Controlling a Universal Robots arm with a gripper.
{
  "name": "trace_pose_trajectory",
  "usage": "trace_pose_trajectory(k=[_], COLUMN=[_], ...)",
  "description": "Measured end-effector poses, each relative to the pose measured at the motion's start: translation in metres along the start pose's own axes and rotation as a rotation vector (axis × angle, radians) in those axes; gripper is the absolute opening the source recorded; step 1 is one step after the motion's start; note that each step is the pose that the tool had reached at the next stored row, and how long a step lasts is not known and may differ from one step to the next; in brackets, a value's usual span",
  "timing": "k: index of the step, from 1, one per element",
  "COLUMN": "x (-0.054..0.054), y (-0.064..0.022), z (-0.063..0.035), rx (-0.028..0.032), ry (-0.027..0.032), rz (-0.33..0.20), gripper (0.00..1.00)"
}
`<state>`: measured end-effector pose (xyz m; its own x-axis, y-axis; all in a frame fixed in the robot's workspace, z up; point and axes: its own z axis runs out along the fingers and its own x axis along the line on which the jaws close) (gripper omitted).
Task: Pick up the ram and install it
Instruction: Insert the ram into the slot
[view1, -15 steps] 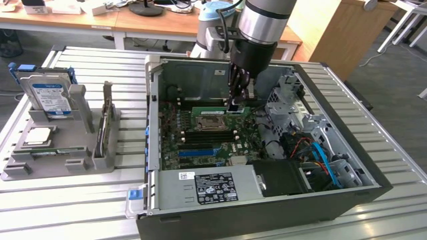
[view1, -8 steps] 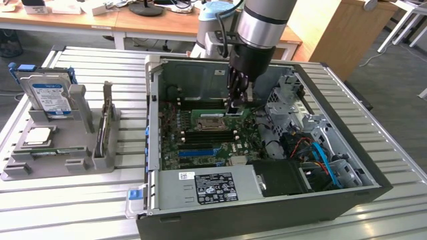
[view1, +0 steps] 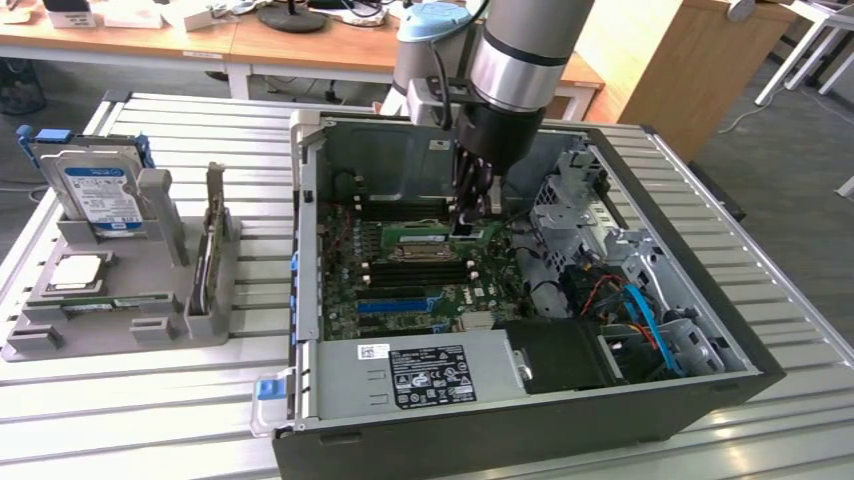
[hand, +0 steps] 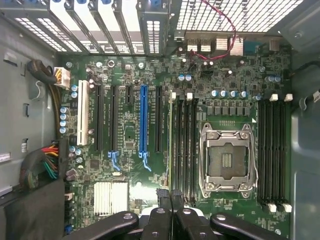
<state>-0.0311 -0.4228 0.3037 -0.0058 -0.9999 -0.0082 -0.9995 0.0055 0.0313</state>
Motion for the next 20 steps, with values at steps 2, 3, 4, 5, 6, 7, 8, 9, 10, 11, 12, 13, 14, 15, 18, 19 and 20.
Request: trace_pose_trajectory(k=[2,3,4,5,6,7,8,9,10,11,12,13,14,15,18,19,20], x=[0.0,0.0,0.0,0.0,0.0,0.0,0.0,0.0,0.0,0.0,0.0,0.0,0.0,0.0,0.0,0.0001,0.0001], y=[0.0,0.0,0.0,0.0,0.0,0.0,0.0,-0.0001,-0.0001,-0.0001,-0.0002,-0.0002,-0.0001,-0.0001,-0.0002,-0.0002,-0.0003], z=[0.0012,0.0011,0.0011,0.0012,0.0012,0.0012,0.0013,0.0014,0.0014,0.0015,0.0015,0.0016,0.0016,0.0017,0.0023,0.003,0.0037], rx=[0.0,-0.0002,-0.0002,-0.0001,-0.0001,-0.0001,0.0,-0.0016,-0.0038,-0.0058,-0.0083,-0.0104,-0.011,-0.011,-0.0109,-0.011,-0.011], ry=[0.0001,0.0005,0.0007,0.0006,0.0005,0.0004,0.0002,0.0001,0.0001,0.0001,-0.0002,-0.0007,-0.0014,-0.0021,-0.0024,-0.0024,-0.0022], rz=[0.0,0.0,0.0,0.0,0.0,0.0,0.0,0.0,0.0,0.0,0.0,0.0,0.0,0.001,0.0,0.0,0.0], gripper=[0.12,0.12,0.12,0.12,0.12,0.12,0.12,0.12,0.12,0.12,0.12,0.12,0.12,0.12,0.12,0.12,0.12])
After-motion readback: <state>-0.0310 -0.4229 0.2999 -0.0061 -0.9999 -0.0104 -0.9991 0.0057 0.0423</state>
